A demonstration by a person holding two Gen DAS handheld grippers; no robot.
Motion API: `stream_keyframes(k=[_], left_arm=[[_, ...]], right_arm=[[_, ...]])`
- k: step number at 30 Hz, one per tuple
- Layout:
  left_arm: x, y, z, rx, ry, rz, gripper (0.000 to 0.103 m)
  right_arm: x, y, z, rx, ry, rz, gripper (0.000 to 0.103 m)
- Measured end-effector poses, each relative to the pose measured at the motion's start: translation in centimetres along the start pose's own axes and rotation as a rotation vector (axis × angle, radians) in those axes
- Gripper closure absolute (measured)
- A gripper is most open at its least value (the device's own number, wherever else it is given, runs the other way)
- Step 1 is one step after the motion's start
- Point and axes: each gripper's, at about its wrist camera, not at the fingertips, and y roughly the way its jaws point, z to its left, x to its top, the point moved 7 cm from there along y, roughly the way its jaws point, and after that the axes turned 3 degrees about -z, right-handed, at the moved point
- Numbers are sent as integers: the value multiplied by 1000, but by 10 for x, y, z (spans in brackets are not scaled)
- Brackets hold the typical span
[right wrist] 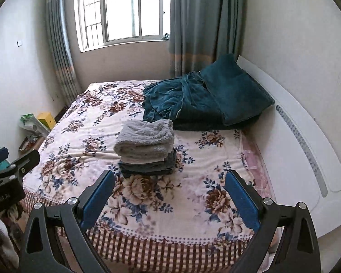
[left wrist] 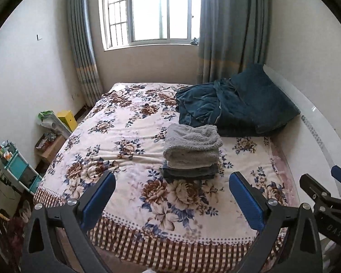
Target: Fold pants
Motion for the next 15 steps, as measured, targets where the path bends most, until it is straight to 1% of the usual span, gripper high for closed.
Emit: stream_keyframes(k=[4, 10, 13, 15], left_arm=[[-5, -14, 5, 5, 10, -6, 1], [-6, -29, 13, 13, 13, -32, 1], [-7, -29, 16, 5, 12, -34, 1], [-6, -23, 17, -1, 15, -35, 0]], right_arm=[[-1, -20, 4, -2, -2, -9, 4], [-1, -37, 10, 9, 10, -6, 4], [1, -37, 13, 11, 10, -8, 4], [4, -32, 13, 19, 17, -5, 1]])
